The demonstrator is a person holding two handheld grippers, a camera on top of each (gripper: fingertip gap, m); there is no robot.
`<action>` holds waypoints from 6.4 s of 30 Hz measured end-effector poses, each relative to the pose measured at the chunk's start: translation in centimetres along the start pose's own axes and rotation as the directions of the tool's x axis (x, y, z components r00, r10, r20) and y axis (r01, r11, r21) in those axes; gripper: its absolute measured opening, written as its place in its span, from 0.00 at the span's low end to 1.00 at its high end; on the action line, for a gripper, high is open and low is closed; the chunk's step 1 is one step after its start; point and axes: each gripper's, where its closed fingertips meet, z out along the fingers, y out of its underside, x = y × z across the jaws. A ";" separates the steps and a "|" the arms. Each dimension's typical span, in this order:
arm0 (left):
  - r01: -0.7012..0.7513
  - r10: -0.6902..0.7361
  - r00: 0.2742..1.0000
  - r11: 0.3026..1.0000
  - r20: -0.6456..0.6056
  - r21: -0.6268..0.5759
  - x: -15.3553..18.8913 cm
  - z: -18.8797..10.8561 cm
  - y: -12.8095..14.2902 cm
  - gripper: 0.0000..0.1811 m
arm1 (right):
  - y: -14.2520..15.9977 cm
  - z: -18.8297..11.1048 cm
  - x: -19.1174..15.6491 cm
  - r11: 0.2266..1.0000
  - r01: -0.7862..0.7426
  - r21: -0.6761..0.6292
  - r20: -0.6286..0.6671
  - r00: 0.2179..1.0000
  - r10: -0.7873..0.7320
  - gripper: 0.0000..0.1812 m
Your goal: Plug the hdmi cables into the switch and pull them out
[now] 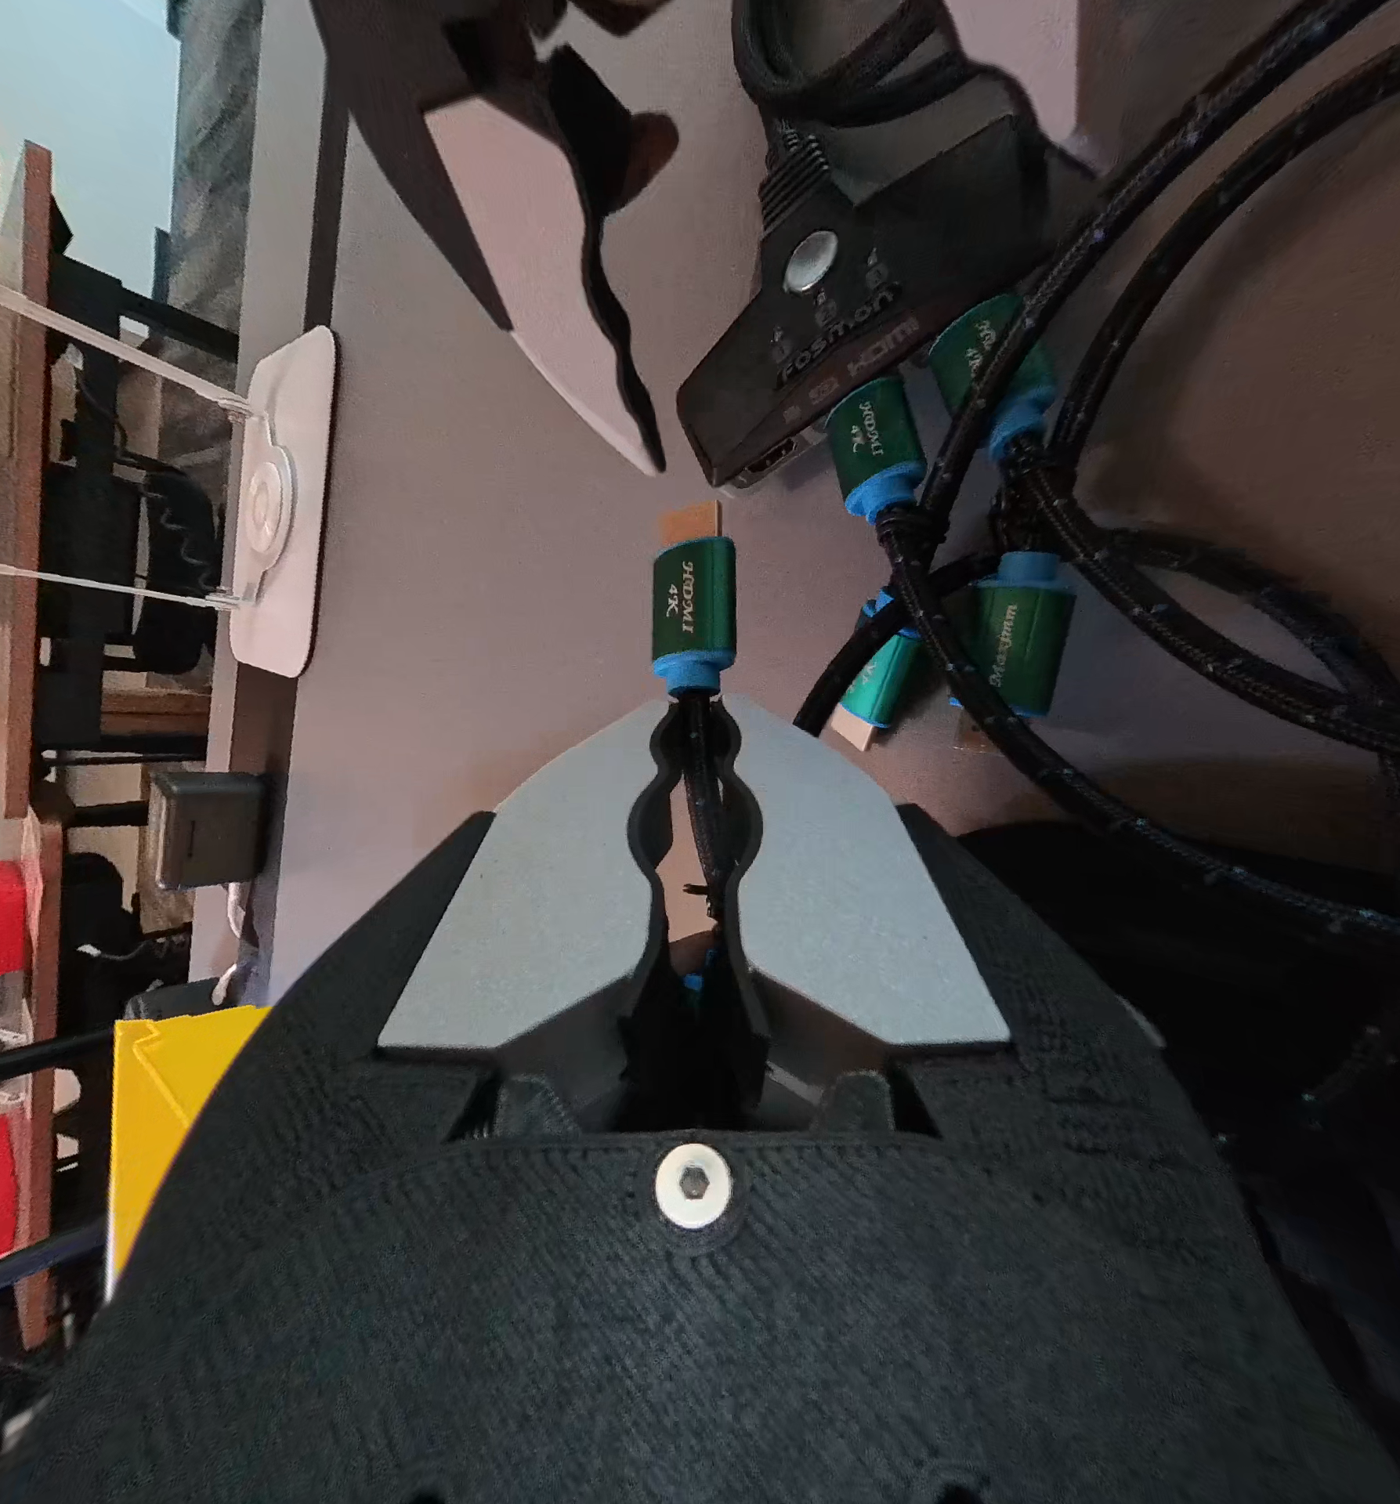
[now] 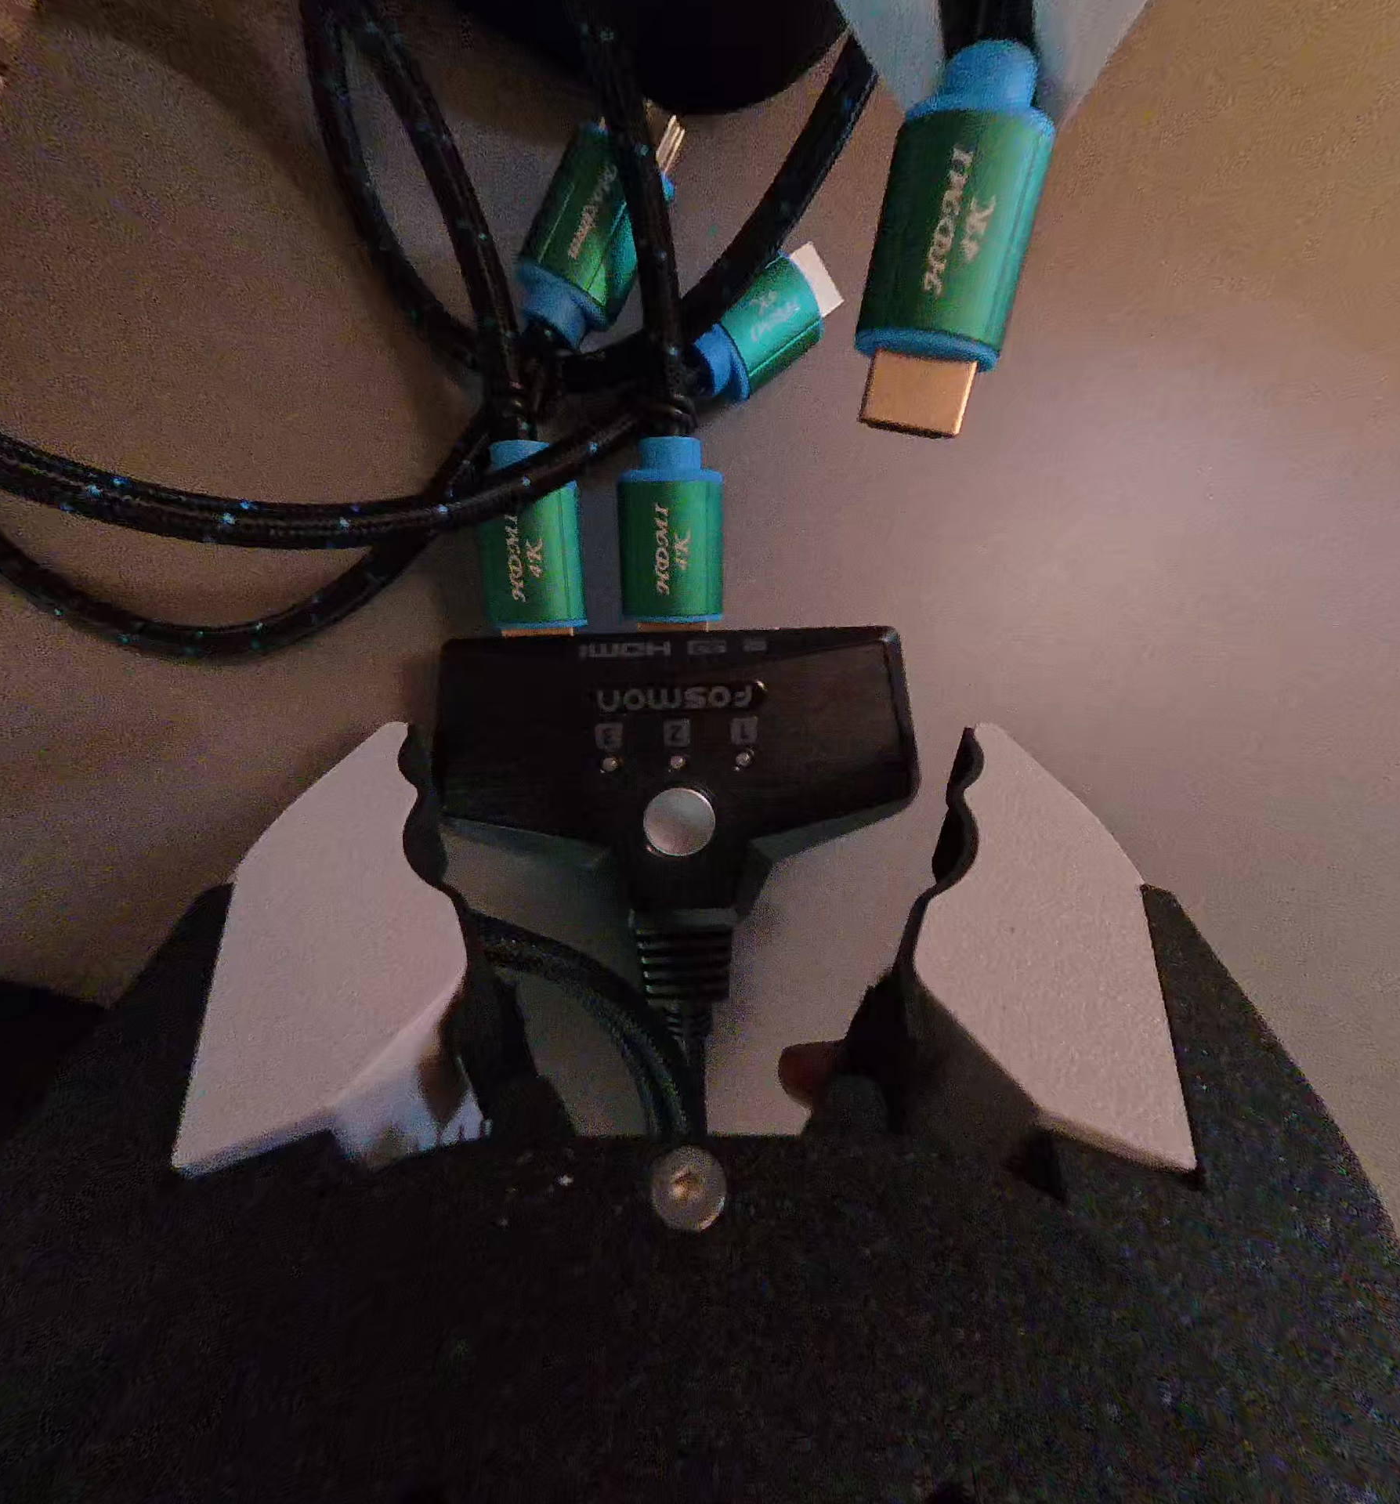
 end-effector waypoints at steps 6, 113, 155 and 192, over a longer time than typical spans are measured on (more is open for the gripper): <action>0.031 -0.031 0.999 0.999 -0.027 -0.014 0.2 -0.1 -0.1 0.04 | -0.8 0.9 -0.2 0.992 -0.027 0.122 0.009 1.000 0.026 0.66; 0.439 -0.563 0.188 0.781 -0.805 -0.444 2.5 3.8 -0.5 0.11 | 0.8 -1.0 -0.4 0.791 -0.450 0.415 -0.037 0.860 0.508 0.20; 0.533 -0.501 0.816 0.845 -0.288 0.039 0.6 4.7 0.7 0.04 | 1.3 -1.1 0.4 0.764 -0.473 0.439 -0.066 0.831 0.552 0.20; -0.496 0.498 0.867 0.867 0.015 -0.051 -0.7 4.5 0.9 0.04 | 1.8 -1.4 0.4 0.737 -0.514 0.438 -0.005 0.819 0.574 0.19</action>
